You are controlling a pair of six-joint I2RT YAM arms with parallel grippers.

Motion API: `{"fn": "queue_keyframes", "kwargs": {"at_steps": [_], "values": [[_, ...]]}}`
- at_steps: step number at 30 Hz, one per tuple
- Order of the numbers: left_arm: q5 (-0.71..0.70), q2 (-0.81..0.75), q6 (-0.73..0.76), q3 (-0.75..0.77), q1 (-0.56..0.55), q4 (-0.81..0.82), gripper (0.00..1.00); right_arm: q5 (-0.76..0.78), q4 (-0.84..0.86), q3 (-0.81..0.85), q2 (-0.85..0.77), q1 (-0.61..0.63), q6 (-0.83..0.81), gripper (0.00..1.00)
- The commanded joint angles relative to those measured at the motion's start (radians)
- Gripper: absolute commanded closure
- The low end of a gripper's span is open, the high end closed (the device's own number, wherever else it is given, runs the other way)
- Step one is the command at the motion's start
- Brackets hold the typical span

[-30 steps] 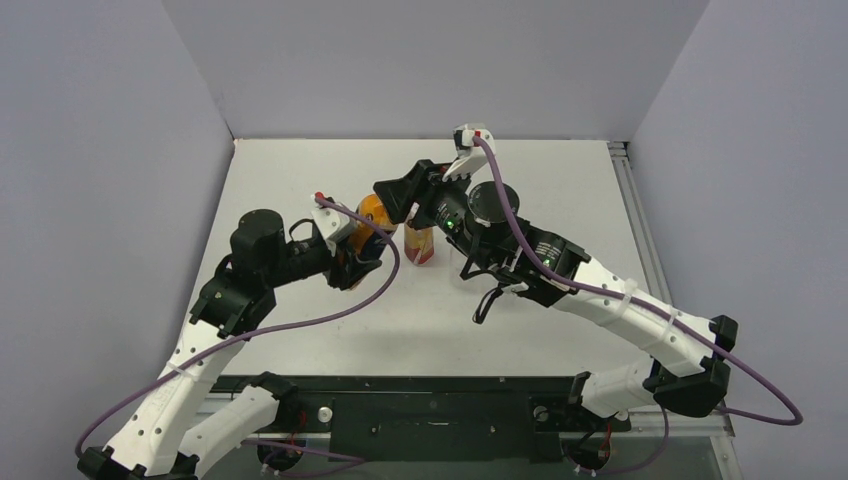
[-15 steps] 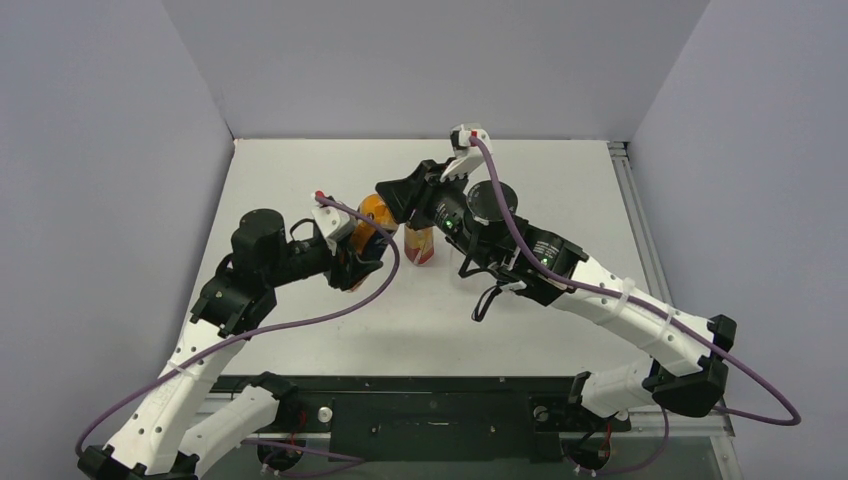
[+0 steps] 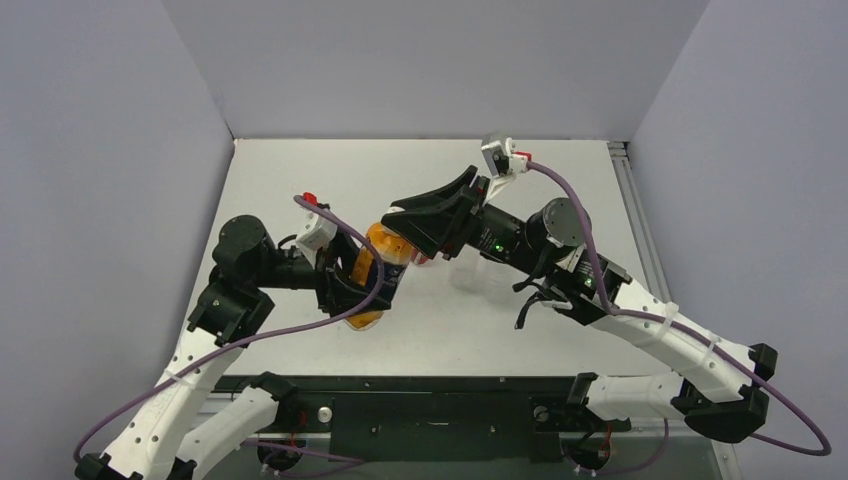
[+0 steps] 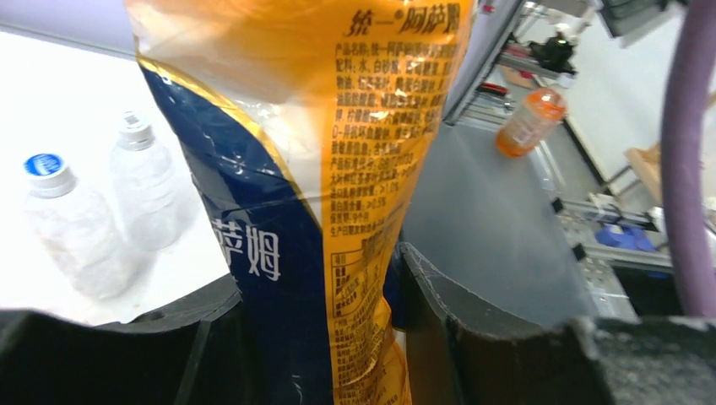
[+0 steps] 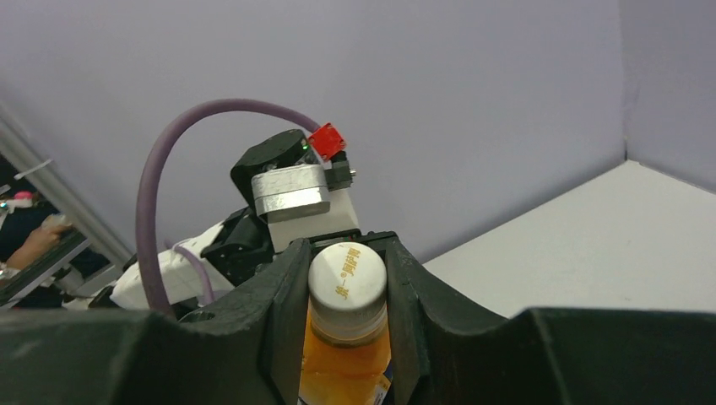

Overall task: Unscrew the bottle caps
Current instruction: Unscrew the bottle cap from the plastic bottle.

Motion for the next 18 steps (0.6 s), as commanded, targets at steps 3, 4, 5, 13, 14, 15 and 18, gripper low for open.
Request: {"fn": "queue_keyframes", "kwargs": {"at_steps": [3, 4, 5, 13, 14, 15, 18], "values": [[0.156, 0.001, -0.173, 0.024, 0.001, 0.160, 1.00, -0.287, 0.024, 0.056, -0.009, 0.020, -0.053, 1.00], [0.171, 0.001, -0.184, 0.025, 0.001, 0.161, 1.00, -0.294, -0.003, 0.064, -0.009, 0.020, -0.062, 1.00], [0.177, 0.001, -0.185, 0.026, 0.001, 0.162, 1.00, -0.301, -0.014, 0.075, -0.009, 0.021, -0.081, 1.00], [0.060, -0.004, -0.100, 0.031, 0.001, 0.083, 1.00, -0.106, -0.146, 0.115, -0.021, 0.037, -0.140, 0.36], [0.018, -0.005, -0.009, 0.049, 0.001, 0.038, 1.00, -0.063, -0.175, 0.121, -0.022, 0.052, -0.145, 0.33], [-0.063, -0.006, 0.031, 0.056, 0.001, -0.032, 1.00, 0.034, -0.184, 0.129, -0.028, 0.060, -0.153, 0.28], [-0.224, -0.017, 0.170, 0.064, 0.000, -0.109, 1.00, 0.305, -0.229, 0.163, -0.022, 0.112, -0.162, 0.21]]}}
